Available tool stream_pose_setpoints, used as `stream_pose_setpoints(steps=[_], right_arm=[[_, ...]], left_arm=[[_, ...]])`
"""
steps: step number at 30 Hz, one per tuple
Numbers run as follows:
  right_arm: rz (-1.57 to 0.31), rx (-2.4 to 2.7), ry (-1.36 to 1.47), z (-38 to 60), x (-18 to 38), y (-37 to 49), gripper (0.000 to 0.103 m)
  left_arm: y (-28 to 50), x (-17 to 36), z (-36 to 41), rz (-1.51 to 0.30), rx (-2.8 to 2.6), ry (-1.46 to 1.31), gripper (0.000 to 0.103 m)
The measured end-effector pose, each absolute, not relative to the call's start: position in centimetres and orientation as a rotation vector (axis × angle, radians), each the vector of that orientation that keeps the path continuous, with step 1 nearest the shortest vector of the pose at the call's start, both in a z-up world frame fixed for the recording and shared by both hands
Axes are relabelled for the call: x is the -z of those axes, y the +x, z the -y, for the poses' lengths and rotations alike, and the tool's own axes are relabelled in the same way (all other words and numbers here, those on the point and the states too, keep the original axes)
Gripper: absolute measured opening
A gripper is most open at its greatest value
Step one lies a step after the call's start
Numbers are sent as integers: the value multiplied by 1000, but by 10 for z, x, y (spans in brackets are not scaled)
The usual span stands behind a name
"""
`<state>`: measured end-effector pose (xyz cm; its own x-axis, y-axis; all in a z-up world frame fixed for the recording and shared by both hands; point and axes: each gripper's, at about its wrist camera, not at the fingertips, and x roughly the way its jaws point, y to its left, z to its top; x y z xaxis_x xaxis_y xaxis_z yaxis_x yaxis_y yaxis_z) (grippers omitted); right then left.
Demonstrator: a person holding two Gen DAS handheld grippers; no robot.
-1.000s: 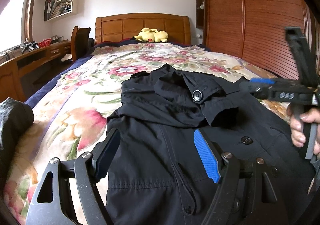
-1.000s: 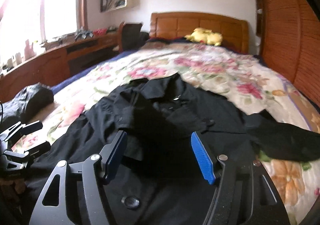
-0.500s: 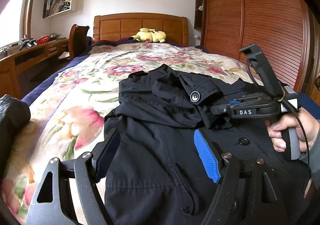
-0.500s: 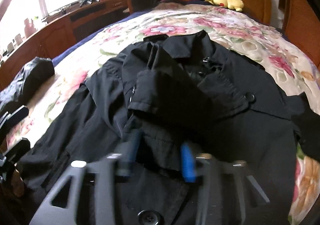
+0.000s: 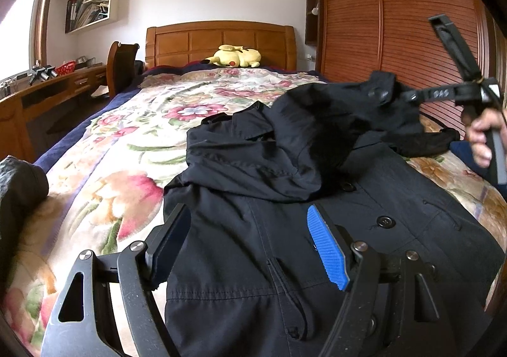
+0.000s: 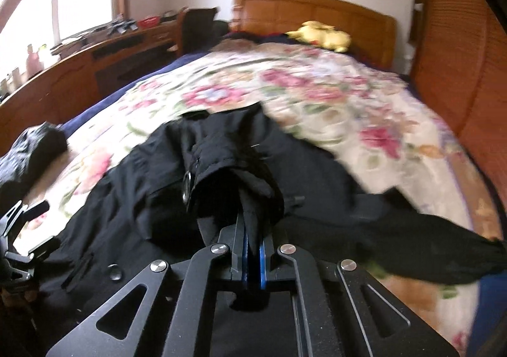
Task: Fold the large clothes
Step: 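Lay the sleeve across the coat front with the right tool and release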
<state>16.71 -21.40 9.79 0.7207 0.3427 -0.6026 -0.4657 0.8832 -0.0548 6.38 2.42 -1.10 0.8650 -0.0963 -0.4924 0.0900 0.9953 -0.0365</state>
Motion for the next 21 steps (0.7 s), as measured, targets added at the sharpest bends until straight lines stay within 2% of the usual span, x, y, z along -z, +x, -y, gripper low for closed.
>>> stream_pose_setpoints(steps=[9,17,21], right_arm=[[-616,-276,-257,247,-111,151,4],[-697,-163,-211,257,-106,147,5],[-696,-141,-223,250,-109,149,16]], left_arm=[[63,11,-27,-515,95,-22,77],[63,11,-27,-516,88,-16,77],[62,10,-27,-512,85,-22,77]])
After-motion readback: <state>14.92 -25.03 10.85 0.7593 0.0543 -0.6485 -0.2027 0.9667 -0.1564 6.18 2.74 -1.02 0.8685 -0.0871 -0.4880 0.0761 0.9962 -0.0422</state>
